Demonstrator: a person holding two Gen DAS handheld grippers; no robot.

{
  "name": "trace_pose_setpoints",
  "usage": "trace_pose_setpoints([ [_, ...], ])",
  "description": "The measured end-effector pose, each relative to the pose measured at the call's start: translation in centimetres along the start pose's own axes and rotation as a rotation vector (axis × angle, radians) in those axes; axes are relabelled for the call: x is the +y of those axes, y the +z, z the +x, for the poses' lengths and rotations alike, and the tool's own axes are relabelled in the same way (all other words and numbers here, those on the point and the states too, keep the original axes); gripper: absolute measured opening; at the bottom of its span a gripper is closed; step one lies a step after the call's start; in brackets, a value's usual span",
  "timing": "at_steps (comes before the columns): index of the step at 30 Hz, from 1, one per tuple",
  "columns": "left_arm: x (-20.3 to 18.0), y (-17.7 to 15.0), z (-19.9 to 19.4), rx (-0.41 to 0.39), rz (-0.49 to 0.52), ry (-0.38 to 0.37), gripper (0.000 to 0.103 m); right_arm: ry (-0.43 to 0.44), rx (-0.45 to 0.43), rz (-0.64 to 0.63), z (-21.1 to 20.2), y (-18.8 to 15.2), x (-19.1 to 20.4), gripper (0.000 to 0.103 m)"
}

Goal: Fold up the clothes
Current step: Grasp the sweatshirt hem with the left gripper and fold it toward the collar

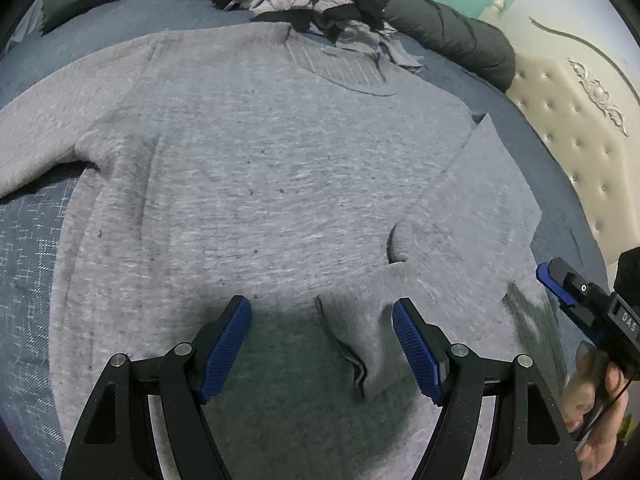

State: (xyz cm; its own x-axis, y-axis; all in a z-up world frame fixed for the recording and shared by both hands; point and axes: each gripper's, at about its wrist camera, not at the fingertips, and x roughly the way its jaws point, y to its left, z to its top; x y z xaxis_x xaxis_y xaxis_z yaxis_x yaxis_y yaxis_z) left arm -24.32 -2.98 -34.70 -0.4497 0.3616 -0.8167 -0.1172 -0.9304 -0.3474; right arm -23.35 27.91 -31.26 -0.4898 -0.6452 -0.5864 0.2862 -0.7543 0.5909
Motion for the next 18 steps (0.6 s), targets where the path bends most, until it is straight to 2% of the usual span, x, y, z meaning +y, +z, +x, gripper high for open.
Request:
trace_pose_setpoints([
  [4,0.2,-0.1,0.1,-0.008,-0.004,-0.019,0.075,0.004,-0.002,0.008,0.2,0.0,-0.4,0.029],
  [6,-0.1,-0.1,-0.2,-0.012,0.007,-0.025,0.059,0.001,0.0,0.015,0.3,0.0,-0.6,0.029],
  [8,-0.4,0.0,-0.5,-0.017,0.021,-0.031,0.05,-0.003,-0.002,0.025,0.3,-0.1,-0.8,0.029],
  [9,-0.5,0.0,-0.7,-0.02,0.028,-0.035,0.039,-0.001,-0.003,0.031,0.2,-0.1,-0.9,0.029],
  [12,-1.0,0.2,-1.5,-0.031,0.049,-0.047,0.019,-0.002,-0.008,0.032,0.1,-0.1,-0.8,0.029],
  [15,-1.4,0.4,-2.2,-0.042,0.07,-0.058,0.009,-0.001,-0.013,0.035,0.0,-0.1,-0.9,0.029],
  [18,-1.8,0.6,-3.0,-0.053,0.091,-0.069,0.007,-0.001,-0.018,0.041,-0.1,0.0,-1.1,0.029],
])
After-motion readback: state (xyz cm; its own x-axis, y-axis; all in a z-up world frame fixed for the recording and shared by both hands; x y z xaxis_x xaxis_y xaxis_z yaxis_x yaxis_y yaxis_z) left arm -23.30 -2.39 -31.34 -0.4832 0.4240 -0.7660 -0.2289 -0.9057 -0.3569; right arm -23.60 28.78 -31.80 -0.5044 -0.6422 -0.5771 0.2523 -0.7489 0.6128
